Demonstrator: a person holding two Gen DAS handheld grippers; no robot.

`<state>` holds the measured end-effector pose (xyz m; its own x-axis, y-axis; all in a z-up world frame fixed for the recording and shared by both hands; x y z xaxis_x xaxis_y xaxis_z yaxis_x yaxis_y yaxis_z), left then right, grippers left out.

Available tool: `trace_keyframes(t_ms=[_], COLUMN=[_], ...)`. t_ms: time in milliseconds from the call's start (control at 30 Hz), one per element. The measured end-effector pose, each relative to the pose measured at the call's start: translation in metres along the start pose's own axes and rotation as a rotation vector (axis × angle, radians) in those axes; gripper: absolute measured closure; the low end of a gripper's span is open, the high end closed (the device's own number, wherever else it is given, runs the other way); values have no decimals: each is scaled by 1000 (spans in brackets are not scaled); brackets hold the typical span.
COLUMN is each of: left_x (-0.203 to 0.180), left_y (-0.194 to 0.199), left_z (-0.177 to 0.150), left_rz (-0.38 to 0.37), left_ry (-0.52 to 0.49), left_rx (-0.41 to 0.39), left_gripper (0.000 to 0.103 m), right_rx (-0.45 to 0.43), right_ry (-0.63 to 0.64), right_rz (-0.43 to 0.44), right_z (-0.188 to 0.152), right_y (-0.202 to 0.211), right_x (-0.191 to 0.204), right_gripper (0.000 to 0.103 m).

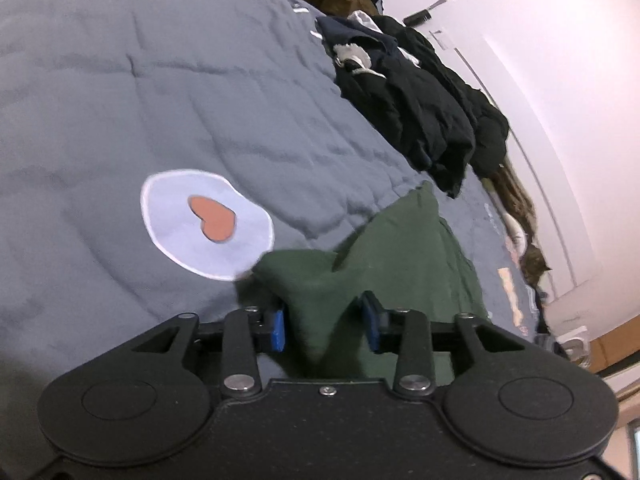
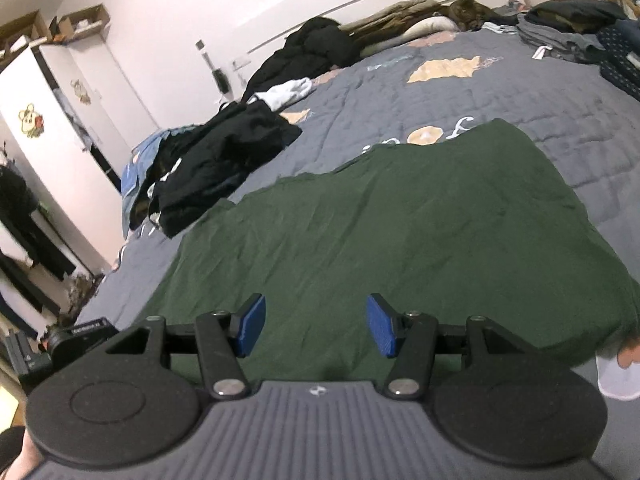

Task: Fold clothes
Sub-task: 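Grasp the green shirt edge with the left gripper, then lift the shirt edge with the left gripper and fold it over the shirt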

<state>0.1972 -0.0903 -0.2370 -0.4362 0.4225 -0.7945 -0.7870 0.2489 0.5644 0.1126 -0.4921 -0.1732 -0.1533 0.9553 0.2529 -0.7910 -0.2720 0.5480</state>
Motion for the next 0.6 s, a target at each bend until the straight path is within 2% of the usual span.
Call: trace_keyframes(t_ms=[133,267,333,367,433,500,600], left_x=[-12,-23,-19,-15,-6,-2,-9], left_y=[9,15,12,10,7,6,6], left_z=[-3,-11,-12,-12,-11,-11,-14], left_rz=[-25,-33,-6,11,61,59,41], left_ry=[-46,-100,-74,-55,-7,13,-33], left_rx=[-36,-77,-77,-75,-72,-64,-68], left_gripper=[95,96,95,94,64,62,62], right_rx=[23,22,18,18,17,24,25], right_ry=[4,10,8,10,18,17,-2], right_rz=[-5,-18,-10,-6,-1,-2,8], right_z=[-3,-2,-1,-1,-3,-5,-9], right_y=[1,6,7,8,8,6,4], right_x=[-9,-14,-16,-16,-17,-19,-23], right_gripper=[48,48,48,48,48,48,48])
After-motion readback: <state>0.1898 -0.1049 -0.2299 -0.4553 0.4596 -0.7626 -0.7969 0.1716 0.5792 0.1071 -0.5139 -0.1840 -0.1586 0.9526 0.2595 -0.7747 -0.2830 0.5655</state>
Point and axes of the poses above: each gripper's, at about its wrist camera, not at the fingertips, and y roughly against the way its jaws point, x to its left, z to its top, the point moved 3 cm from there along -y, roughly the way its jaws point, and after that the axes turned 15 degrees about y, right-handed, at the moved point
